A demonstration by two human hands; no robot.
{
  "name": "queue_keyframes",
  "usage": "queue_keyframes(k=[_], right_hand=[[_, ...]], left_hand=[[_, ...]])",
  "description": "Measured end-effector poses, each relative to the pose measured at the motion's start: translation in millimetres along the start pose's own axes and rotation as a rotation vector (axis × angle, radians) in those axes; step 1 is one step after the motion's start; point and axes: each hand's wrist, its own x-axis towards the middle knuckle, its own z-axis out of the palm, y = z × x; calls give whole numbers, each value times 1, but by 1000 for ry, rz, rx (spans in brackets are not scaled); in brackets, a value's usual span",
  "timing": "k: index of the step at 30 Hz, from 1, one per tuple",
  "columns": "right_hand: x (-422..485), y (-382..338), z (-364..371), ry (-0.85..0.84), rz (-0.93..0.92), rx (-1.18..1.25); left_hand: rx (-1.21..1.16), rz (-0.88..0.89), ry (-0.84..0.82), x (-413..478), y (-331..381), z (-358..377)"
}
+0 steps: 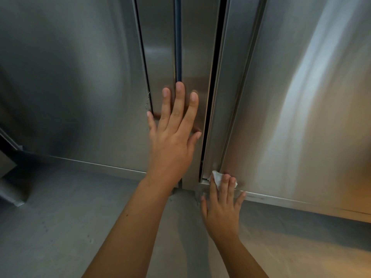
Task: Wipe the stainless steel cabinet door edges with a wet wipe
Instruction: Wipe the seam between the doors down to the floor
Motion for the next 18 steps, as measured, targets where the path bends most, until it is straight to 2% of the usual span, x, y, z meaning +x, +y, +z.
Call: queue_keyframes(k=[7,12,15,18], right_hand=[[-1,-4,-4,-72,30,2],[-5,-1,-7,-64,-7,-48],[-4,-1,-14,-37,9,-32],[4,2,-25,68,-29,-24]], left_hand=[[30,2,20,1,4,-1],[73,2,31,-1,6,-3],[63,-4,32,-3,10,-4],[51,-8,22,-2,13,-6]])
